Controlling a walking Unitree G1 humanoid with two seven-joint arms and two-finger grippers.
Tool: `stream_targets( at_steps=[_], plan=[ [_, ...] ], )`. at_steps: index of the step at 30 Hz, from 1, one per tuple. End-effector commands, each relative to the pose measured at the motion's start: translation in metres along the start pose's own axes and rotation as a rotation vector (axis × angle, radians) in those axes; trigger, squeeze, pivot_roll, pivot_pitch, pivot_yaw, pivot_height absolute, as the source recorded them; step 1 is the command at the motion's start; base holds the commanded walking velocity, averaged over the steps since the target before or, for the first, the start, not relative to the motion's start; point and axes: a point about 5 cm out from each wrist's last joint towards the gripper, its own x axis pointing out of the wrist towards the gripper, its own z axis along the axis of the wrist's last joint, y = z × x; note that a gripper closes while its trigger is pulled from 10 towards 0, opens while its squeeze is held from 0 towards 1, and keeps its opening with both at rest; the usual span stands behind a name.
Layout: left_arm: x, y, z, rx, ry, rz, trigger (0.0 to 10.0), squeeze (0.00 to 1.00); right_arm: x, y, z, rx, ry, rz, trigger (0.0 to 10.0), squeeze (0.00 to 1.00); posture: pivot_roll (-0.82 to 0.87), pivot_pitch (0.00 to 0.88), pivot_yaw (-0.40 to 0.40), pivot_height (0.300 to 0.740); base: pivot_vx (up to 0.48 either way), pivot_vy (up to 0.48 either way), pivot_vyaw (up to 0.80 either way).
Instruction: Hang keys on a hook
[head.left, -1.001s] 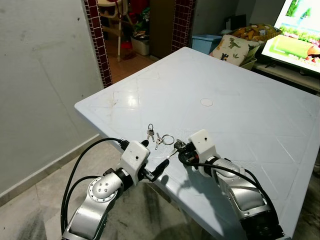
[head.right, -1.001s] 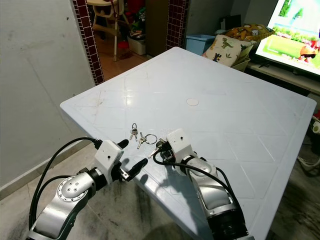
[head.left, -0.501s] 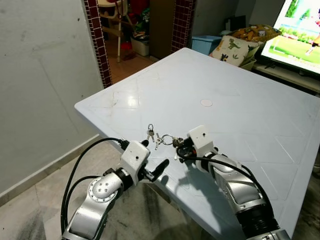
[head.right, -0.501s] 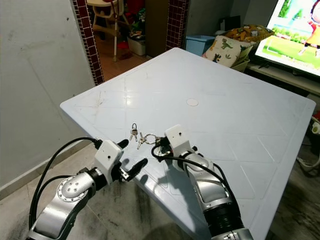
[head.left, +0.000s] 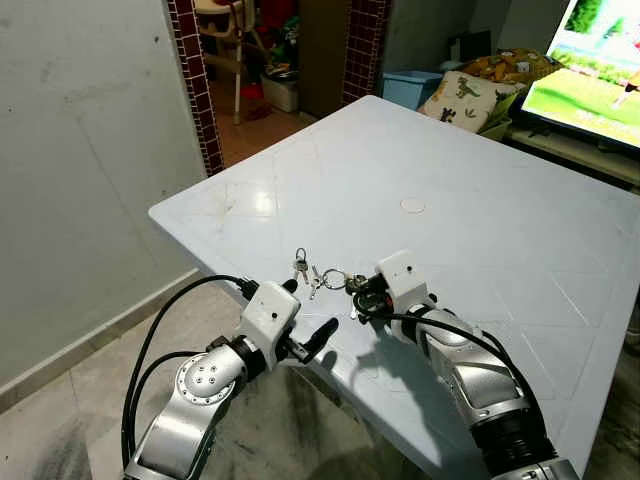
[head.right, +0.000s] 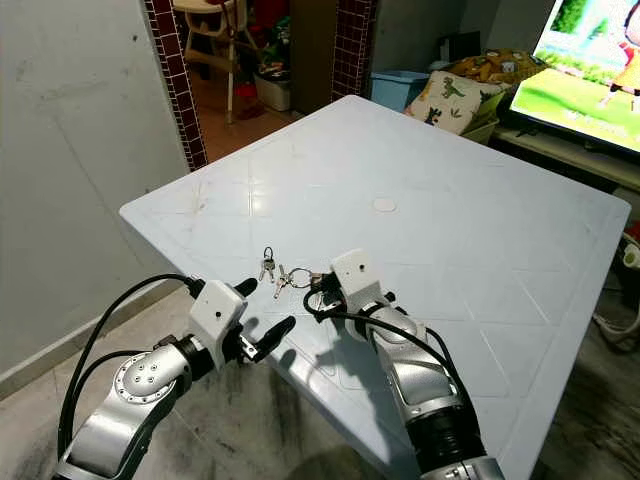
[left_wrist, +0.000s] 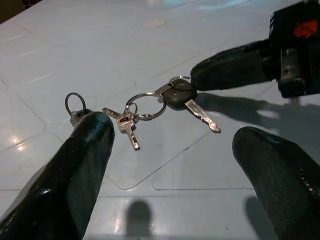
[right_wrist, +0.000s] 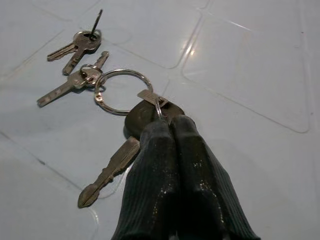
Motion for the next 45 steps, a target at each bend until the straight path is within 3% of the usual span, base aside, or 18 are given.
stream_targets(
  at_steps=[1,16,17,19,20,21,27,32,45],
  plan=[
    [0.003,-0.002,0.002,0.017,-0.003,-0.005,10.0,0.00,0.000,-0.005,0.001,0.006,-0.002,-0.022,0.0,0.00,0.03,0.000,-0.047,0.740,0.000,0.000,0.00],
    [0.003,-0.001,0.002,0.012,-0.009,0.018,10.0,0.00,0.005,-0.011,0.022,0.041,-0.128,-0.093,0.0,0.00,0.03,0.000,-0.059,0.740,0.000,0.000,0.00],
    [0.003,-0.001,0.002,0.013,-0.009,0.019,10.0,0.00,0.005,-0.010,0.022,0.024,-0.132,-0.082,2.4,0.00,0.04,0.000,-0.059,0.740,0.000,0.000,0.00],
    [0.003,-0.001,0.002,0.014,-0.009,0.019,10.0,0.00,0.005,-0.008,0.022,0.008,-0.136,-0.070,2.4,0.00,0.04,0.000,-0.059,0.740,0.000,0.000,0.00],
    [0.003,-0.001,0.002,0.013,-0.009,0.019,10.0,0.00,0.005,-0.008,0.022,0.012,-0.137,-0.069,10.0,0.29,0.03,0.000,-0.059,0.740,0.000,0.000,0.00],
    [0.003,-0.001,0.002,0.013,-0.009,0.019,10.0,0.00,0.004,-0.008,0.023,0.025,-0.149,-0.060,10.0,1.00,0.03,0.000,-0.059,0.740,0.000,0.000,0.00],
    [0.003,-0.001,0.002,0.013,-0.011,0.017,10.0,0.00,-0.001,-0.008,0.027,-0.014,-0.199,-0.033,10.0,1.00,0.03,0.000,-0.058,0.740,0.000,0.000,0.00],
    [0.003,-0.001,0.002,0.013,-0.012,0.017,10.0,0.00,-0.003,-0.011,0.018,-0.104,-0.135,0.014,10.0,1.00,0.03,0.000,-0.055,0.740,0.000,0.000,0.00],
    [0.002,-0.003,0.007,-0.005,-0.047,-0.017,10.0,0.00,0.001,-0.008,0.008,-0.152,-0.052,0.067,10.0,1.00,0.04,0.000,-0.052,0.740,0.000,0.000,0.00]
  ],
)
